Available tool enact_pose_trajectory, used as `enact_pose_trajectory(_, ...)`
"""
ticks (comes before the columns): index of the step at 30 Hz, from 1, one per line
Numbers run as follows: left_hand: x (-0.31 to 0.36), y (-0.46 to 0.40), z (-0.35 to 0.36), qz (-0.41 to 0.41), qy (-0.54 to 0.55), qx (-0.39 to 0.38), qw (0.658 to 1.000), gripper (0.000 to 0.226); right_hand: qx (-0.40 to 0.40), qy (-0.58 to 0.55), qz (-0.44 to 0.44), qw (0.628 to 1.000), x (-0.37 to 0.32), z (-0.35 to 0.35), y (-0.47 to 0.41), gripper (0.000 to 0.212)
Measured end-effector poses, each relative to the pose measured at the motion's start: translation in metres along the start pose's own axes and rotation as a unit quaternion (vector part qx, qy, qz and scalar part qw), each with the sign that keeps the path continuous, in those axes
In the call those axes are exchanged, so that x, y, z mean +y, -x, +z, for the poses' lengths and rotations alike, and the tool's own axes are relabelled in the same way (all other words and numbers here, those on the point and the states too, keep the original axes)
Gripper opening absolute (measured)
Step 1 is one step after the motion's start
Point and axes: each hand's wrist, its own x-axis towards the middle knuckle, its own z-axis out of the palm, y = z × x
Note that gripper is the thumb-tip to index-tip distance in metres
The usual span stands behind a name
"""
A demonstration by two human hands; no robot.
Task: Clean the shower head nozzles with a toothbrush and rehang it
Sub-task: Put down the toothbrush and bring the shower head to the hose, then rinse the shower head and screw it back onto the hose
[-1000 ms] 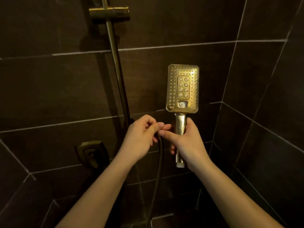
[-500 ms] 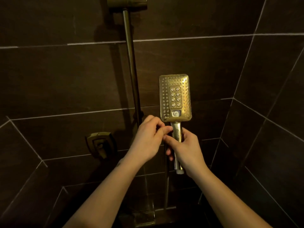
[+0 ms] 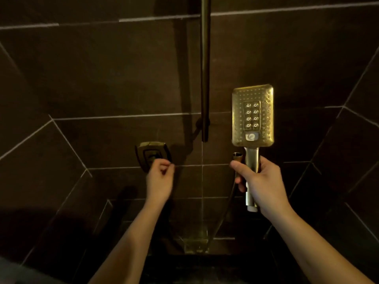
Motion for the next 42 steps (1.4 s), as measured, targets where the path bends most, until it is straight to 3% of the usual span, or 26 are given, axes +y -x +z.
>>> enact_pose_trajectory(5, -0.078, -0.062, -0.020, -0.150, -0.023, 0.051, 0.987, 0.023, 0.017, 0.016, 0.052, 0.998, 0.031, 0.018, 0.006, 0.016)
enact_pose_trajectory(11, -0.121, -0.115, -0.010, -0.224, -0.024, 0.033, 0.974, 0.040, 0.049, -0.014, 0.199, 0.979, 0.092, 0.030, 0.012, 0.018)
enact_pose_trajectory(16, -0.144, -0.155, -0.002, -0.266, 0.020, 0.018, 0.964, 0.047, 0.116, -0.175, 0.375, 0.903, 0.141, 0.027, 0.017, 0.019)
enact_pose_trajectory(19, -0.156, -0.174, 0.001, -0.251, 0.009, -0.001, 0.968, 0.048, 0.155, -0.230, 0.427, 0.861, 0.165, 0.017, 0.018, 0.019)
enact_pose_trajectory(26, -0.191, -0.216, 0.016, -0.253, 0.039, -0.009, 0.967, 0.048, 0.176, -0.251, 0.430, 0.849, 0.190, 0.006, 0.018, 0.030)
enact_pose_trajectory(31, -0.201, -0.215, 0.030, -0.276, 0.143, -0.025, 0.950, 0.052, 0.187, -0.237, 0.419, 0.857, 0.192, -0.003, 0.013, 0.035)
enact_pose_trajectory(42, -0.207, -0.221, 0.032, -0.270, 0.099, -0.015, 0.958, 0.059, 0.162, -0.207, 0.451, 0.853, 0.203, -0.004, 0.011, 0.027)
